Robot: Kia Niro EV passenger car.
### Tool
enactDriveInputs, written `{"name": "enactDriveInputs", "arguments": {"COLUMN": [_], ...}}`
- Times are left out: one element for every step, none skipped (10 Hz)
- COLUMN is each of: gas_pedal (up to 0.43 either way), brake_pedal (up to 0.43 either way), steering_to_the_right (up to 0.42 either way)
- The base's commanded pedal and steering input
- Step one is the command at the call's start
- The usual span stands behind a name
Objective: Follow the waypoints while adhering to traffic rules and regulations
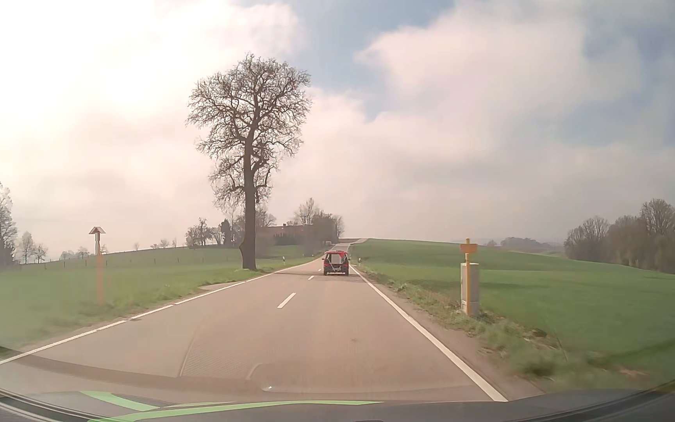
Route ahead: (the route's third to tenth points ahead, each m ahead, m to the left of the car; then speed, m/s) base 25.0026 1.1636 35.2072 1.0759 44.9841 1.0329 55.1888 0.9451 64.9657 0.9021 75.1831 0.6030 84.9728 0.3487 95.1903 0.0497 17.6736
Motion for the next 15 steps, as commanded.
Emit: {"name": "enactDriveInputs", "arguments": {"gas_pedal": [0.11, 0.11, 0.11, 0.11, 0.11, 0.11, 0.11, 0.11, 0.11, 0.11, 0.11, 0.11, 0.11, 0.11, 0.11], "brake_pedal": [0.0, 0.0, 0.0, 0.0, 0.0, 0.0, 0.0, 0.0, 0.0, 0.0, 0.0, 0.0, 0.0, 0.0, 0.0], "steering_to_the_right": [-0.001, -0.002, -0.001, -0.001, -0.001, -0.001, -0.001, -0.001, -0.001, -0.001, 0.0, 0.0, 0.0, -0.001, 0.0]}}
